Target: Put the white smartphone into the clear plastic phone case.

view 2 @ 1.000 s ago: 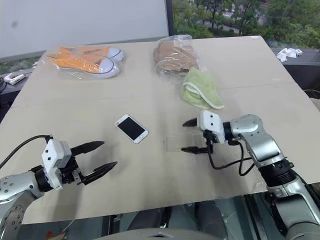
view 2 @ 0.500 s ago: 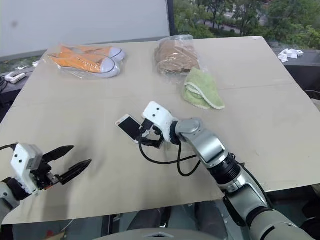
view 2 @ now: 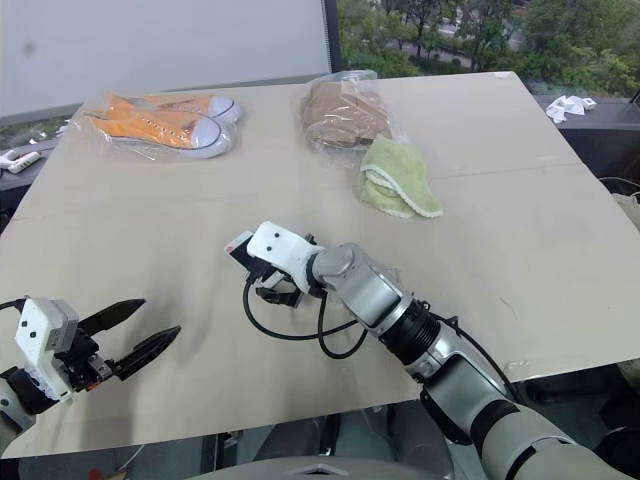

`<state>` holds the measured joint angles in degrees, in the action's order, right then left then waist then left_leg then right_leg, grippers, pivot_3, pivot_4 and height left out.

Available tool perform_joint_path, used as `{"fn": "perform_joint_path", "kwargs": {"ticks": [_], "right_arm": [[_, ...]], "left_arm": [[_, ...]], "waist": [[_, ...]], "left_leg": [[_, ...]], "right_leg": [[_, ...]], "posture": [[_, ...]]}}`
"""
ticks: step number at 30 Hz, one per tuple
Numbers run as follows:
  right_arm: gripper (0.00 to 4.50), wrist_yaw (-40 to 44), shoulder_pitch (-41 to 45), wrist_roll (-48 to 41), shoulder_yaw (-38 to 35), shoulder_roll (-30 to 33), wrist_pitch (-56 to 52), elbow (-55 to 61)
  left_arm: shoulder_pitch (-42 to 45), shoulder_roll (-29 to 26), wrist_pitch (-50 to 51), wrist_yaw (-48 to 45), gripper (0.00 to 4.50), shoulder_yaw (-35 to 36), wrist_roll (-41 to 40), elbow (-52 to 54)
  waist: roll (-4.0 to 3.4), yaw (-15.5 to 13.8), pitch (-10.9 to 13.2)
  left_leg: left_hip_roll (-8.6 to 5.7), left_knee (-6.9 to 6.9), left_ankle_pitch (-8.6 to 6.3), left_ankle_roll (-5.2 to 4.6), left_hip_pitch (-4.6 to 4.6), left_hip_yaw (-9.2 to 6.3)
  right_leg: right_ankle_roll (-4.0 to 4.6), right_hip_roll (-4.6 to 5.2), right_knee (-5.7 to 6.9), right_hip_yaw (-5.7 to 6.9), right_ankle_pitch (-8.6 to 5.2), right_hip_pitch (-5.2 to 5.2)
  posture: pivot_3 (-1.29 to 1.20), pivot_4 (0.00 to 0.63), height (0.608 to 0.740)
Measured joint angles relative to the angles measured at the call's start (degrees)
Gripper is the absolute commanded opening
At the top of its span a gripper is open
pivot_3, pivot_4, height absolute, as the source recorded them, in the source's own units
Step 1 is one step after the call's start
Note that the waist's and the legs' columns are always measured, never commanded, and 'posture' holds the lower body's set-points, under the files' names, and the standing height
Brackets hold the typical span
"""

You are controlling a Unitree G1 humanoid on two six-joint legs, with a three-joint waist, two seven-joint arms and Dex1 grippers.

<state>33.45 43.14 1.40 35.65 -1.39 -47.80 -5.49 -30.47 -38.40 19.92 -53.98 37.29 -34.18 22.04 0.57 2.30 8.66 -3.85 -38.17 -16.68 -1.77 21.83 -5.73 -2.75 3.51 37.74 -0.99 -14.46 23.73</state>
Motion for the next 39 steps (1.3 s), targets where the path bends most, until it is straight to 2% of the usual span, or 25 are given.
{"fn": "perform_joint_path", "kwargs": {"ticks": [16,19,20,29,39], "right_arm": [[4.49,-2.66,4.55,1.63,-0.64,-4.75,-7.75,-6.25],[3.12,-3.66,4.93,1.62,-1.55,-5.29,-7.78,-7.63],[2.94,-3.88,5.09,1.63,-1.76,-5.38,-7.80,-7.87],[2.86,-5.30,5.90,1.40,-4.13,-5.62,-6.85,-9.40],[2.86,-0.27,5.19,1.24,-4.83,2.92,-1.02,-5.40]], "left_arm": [[0.92,0.11,-1.66,-1.31,4.50,0.23,0.35,-2.32],[0.93,0.32,-1.50,-0.73,4.50,0.19,0.34,-1.76],[0.96,0.32,-1.46,-0.65,4.50,0.17,0.33,-1.47],[1.15,0.31,0.41,0.70,4.50,-0.04,0.20,0.58],[4.14,-0.27,4.05,2.98,4.50,-1.81,-0.93,4.04]], "waist": [[-0.04,0.15,0.01],[-0.04,0.14,0.00],[-0.04,0.13,0.00],[0.02,-0.09,-0.04],[0.03,0.19,-0.02]], "left_leg": [[0.01,0.05,0.03,0.06,-0.11,0.00],[0.01,0.08,0.04,0.08,-0.13,-0.02],[0.01,0.08,0.04,0.09,-0.13,-0.03],[-0.01,0.08,0.05,0.09,-0.11,-0.05],[0.01,0.13,0.05,0.09,0.02,-0.06]], "right_leg": [[0.03,-0.01,0.11,-0.02,0.01,-0.01],[0.07,-0.02,0.13,0.00,0.03,-0.02],[0.07,-0.02,0.13,0.00,0.03,-0.02],[0.07,0.00,0.11,0.04,0.04,-0.03],[0.07,-0.02,0.00,0.04,0.03,0.10]], "posture": [[0.00,0.150,0.740],[0.00,0.150,0.740],[0.00,0.150,0.740],[0.00,0.150,0.740],[0.00,0.150,0.740]]}}
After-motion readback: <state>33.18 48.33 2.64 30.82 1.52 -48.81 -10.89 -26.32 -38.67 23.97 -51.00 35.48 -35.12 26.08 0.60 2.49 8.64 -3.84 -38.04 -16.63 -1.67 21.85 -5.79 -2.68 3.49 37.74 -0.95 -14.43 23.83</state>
